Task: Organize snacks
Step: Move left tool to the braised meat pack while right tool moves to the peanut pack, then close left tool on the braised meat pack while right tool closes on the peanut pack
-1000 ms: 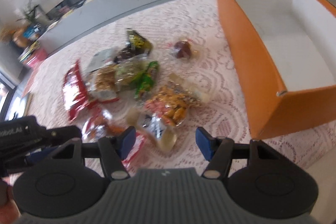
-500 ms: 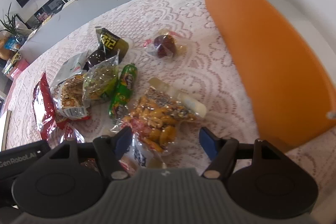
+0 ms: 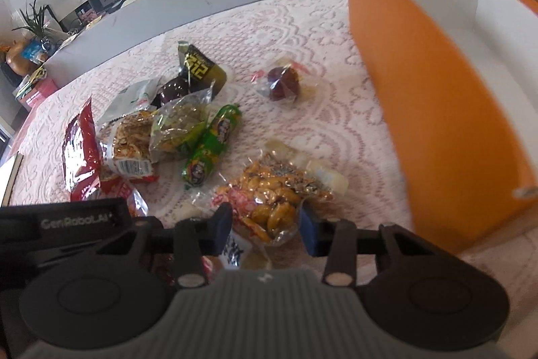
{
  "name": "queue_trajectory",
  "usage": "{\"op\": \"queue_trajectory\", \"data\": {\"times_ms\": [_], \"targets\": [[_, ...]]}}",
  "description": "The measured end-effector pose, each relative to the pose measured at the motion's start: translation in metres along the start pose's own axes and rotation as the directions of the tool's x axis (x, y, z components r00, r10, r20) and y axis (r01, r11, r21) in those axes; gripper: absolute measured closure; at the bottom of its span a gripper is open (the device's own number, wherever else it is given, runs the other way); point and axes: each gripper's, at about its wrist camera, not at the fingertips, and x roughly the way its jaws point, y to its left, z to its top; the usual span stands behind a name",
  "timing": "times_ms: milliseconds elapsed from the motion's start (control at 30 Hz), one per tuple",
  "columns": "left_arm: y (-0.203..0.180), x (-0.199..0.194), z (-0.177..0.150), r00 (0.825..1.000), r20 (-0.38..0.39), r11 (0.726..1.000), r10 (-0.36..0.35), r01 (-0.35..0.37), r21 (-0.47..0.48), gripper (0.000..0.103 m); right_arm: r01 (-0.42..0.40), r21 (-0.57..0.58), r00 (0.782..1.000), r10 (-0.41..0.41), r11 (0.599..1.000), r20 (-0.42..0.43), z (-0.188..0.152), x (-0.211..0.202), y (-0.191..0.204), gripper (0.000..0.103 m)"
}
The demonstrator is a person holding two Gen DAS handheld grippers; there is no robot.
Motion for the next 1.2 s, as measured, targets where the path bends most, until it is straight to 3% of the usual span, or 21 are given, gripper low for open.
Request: {"op": "queue_trajectory", "data": {"times_ms": [133, 267, 400, 467, 533, 633, 767, 900, 1000, 1100, 1200], "targets": [[-0.015, 0.007, 0.000, 0.999, 0.016, 0.989, 0.029, -0.031, 0.146, 0.019, 0.005, -0.016, 1.000, -0.006, 1.000, -0.028, -0.002, -0.011, -0.007, 0.062], [-0.027, 0.007, -0.001, 0.996, 0.030, 0.940, 0.078, -0.084, 0.331, 0.026, -0.015, -0.036, 0.996, 0.012, 0.999, -0.089, -0.009, -0.017, -0.008, 0.062], [-0.024, 0.001, 0.001, 0.997, -0.026, 0.900, 0.075, -0.056, 0.433, 0.035, -0.047, -0.034, 0.989, 0.041, 0.998, -0.142, -0.016, -0.021, -0.012, 0.064], [-0.018, 0.000, 0.003, 0.996, -0.051, 0.911, 0.070, -0.043, 0.411, 0.035, -0.064, -0.034, 0.984, 0.058, 0.997, -0.166, -0.020, -0.024, -0.014, 0.064], [-0.007, 0.000, 0.009, 0.997, -0.059, 0.947, 0.042, -0.021, 0.319, 0.032, -0.049, -0.018, 0.983, 0.045, 0.999, -0.180, -0.023, -0.024, -0.017, 0.062], [0.006, -0.001, 0.014, 0.997, -0.067, 0.986, -0.045, 0.055, 0.155, 0.020, -0.048, 0.063, 0.984, 0.058, 0.997, -0.171, -0.022, -0.024, -0.027, 0.049], [0.005, 0.007, 0.016, 0.997, -0.077, 0.999, -0.005, 0.008, 0.036, 0.019, -0.006, 0.148, 0.983, 0.033, 0.989, -0.180, -0.018, -0.019, -0.035, 0.040], [-0.002, 0.015, 0.016, 0.998, -0.070, 1.000, -0.001, 0.001, 0.002, 0.019, -0.008, 0.210, 0.988, 0.040, 0.978, -0.148, -0.014, -0.014, -0.034, 0.038], [-0.012, 0.026, 0.018, 0.998, -0.058, 0.999, 0.039, -0.038, 0.015, 0.022, 0.002, 0.145, 0.994, 0.014, 0.989, -0.107, -0.009, -0.011, -0.022, 0.039], [-0.024, 0.035, 0.019, 0.996, -0.037, 0.994, 0.077, -0.074, 0.082, 0.023, -0.002, 0.078, 0.998, 0.007, 0.997, -0.060, -0.004, -0.008, -0.011, 0.039], [-0.031, 0.040, 0.019, 0.994, -0.012, 0.978, 0.112, -0.108, 0.176, 0.025, -0.012, 0.046, 0.997, 0.016, 0.999, -0.072, 0.000, -0.001, -0.010, 0.042]]}}
